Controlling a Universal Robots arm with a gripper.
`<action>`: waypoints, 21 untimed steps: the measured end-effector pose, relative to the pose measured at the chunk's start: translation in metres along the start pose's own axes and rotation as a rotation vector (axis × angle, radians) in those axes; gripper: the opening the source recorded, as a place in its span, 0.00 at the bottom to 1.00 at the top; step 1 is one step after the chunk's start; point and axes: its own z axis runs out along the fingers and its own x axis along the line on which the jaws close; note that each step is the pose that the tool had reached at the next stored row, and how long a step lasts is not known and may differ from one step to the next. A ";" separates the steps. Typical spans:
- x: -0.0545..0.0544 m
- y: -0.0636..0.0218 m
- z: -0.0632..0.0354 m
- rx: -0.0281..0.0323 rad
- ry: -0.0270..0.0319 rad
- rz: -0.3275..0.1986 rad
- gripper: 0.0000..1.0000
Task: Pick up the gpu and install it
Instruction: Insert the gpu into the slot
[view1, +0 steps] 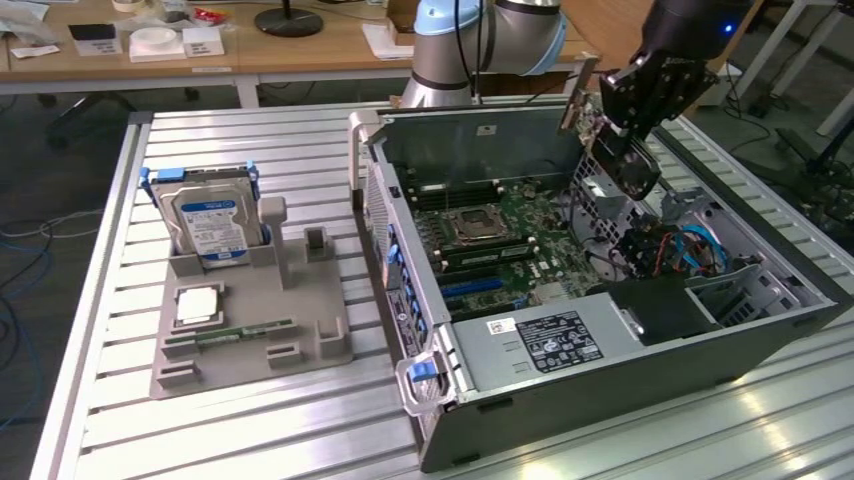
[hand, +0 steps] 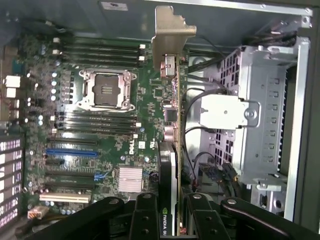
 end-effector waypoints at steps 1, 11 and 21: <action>0.000 0.0000 0.0001 -0.0004 0.0006 -0.015 0.27; 0.000 -0.0001 0.0009 -0.0035 0.0066 -0.154 0.27; 0.000 -0.0001 0.0017 -0.0101 0.0177 -0.437 0.27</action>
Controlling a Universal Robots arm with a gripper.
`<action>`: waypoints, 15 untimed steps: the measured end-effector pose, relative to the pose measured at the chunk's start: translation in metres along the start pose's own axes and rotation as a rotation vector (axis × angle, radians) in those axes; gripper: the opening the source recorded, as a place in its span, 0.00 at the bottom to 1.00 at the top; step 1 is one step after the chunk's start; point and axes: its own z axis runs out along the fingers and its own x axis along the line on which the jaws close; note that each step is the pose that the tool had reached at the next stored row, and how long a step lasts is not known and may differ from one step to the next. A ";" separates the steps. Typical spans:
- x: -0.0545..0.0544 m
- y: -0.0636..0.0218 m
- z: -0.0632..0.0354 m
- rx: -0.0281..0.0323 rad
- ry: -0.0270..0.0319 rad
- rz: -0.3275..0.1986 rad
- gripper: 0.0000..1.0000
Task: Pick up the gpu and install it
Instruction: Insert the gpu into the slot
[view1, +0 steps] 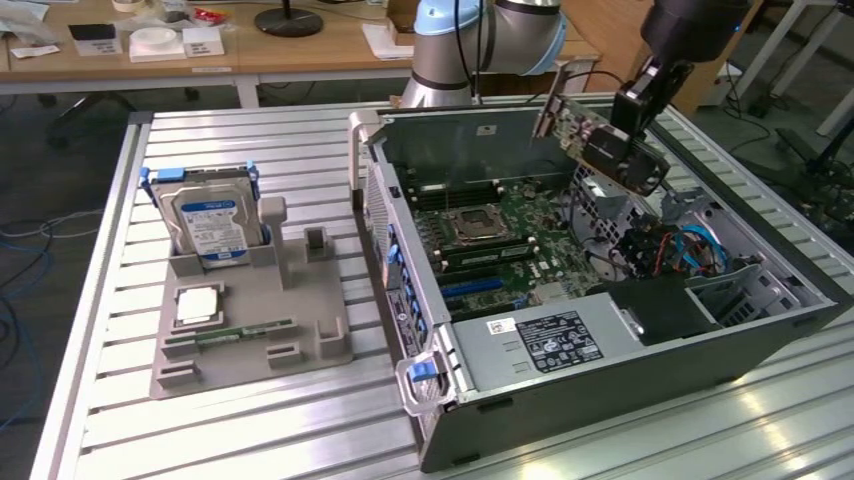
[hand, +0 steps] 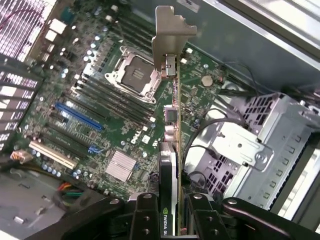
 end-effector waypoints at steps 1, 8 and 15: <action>0.000 0.0000 0.0000 -0.0003 0.0006 -0.014 0.27; 0.000 0.0000 0.0002 -0.0020 0.0038 -0.083 0.27; 0.000 0.0000 0.0003 -0.0030 0.0053 -0.119 0.27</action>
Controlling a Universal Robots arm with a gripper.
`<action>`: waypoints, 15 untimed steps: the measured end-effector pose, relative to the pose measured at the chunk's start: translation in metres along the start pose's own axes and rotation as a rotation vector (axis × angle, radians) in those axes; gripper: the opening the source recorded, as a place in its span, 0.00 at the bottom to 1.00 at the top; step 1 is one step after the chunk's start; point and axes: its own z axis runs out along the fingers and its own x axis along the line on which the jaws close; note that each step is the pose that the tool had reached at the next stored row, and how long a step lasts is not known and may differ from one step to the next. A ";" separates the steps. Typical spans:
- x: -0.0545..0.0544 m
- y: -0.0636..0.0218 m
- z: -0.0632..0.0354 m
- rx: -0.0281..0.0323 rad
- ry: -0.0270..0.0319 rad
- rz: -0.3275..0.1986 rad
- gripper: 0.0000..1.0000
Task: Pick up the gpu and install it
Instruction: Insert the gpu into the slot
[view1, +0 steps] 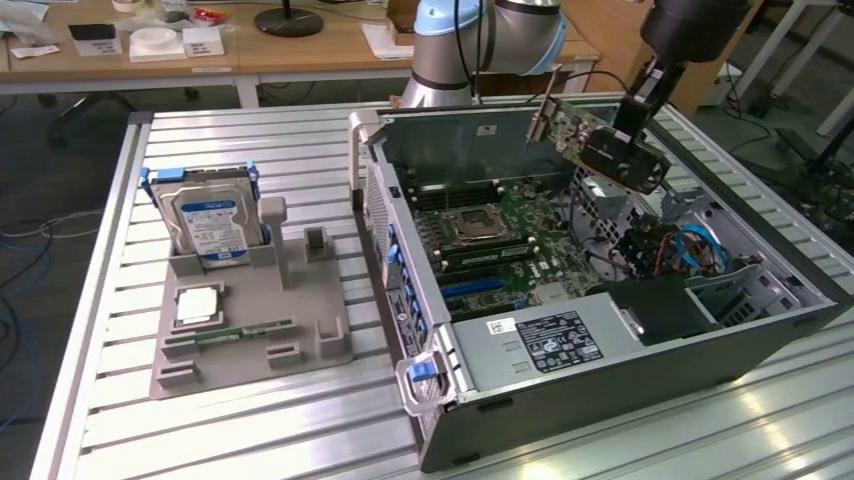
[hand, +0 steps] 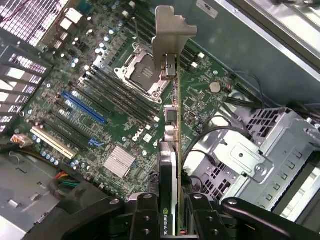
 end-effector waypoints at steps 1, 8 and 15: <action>0.000 0.0000 0.0001 -0.0004 0.0008 -0.017 0.27; 0.000 0.0000 0.0007 -0.0036 0.0064 -0.143 0.27; 0.000 0.0000 0.0011 -0.0066 0.0118 -0.264 0.27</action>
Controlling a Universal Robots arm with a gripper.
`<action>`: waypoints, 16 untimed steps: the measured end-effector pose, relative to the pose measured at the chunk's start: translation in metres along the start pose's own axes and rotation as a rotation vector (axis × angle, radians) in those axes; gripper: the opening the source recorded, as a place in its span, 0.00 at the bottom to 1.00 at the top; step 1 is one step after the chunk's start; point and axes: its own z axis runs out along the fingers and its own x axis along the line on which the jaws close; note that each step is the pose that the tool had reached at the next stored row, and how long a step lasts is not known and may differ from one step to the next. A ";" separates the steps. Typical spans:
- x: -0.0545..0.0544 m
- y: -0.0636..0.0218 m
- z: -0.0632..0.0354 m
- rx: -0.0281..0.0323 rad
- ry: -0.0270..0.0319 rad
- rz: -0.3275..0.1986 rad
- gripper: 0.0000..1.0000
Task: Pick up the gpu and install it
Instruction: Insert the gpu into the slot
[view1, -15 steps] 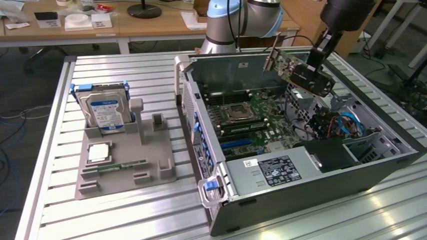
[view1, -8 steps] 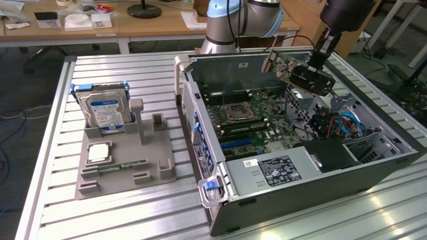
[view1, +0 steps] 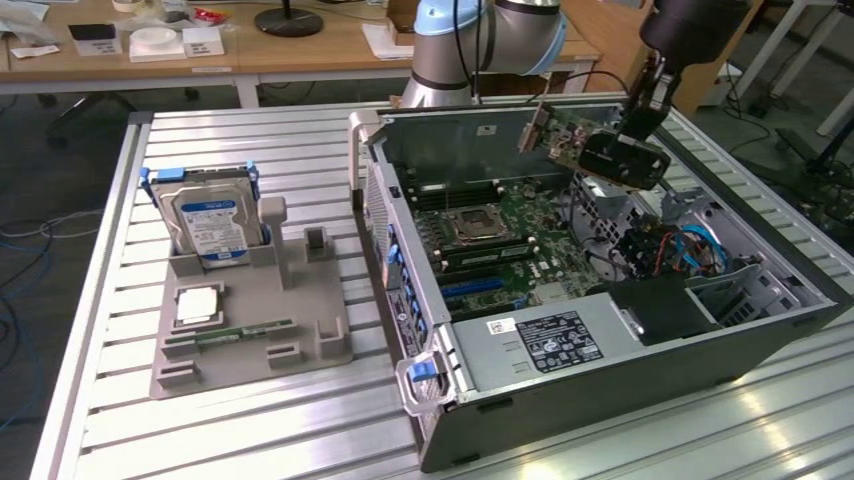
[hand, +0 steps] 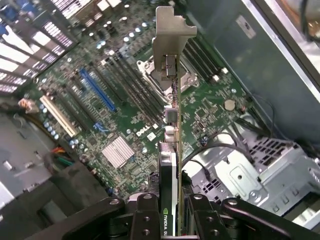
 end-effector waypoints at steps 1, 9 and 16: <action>0.000 0.0000 0.0001 -0.0004 0.0006 -0.015 0.27; 0.000 0.0000 0.0005 -0.0035 0.0059 -0.135 0.27; 0.000 0.0000 0.0008 -0.0058 0.0101 -0.230 0.27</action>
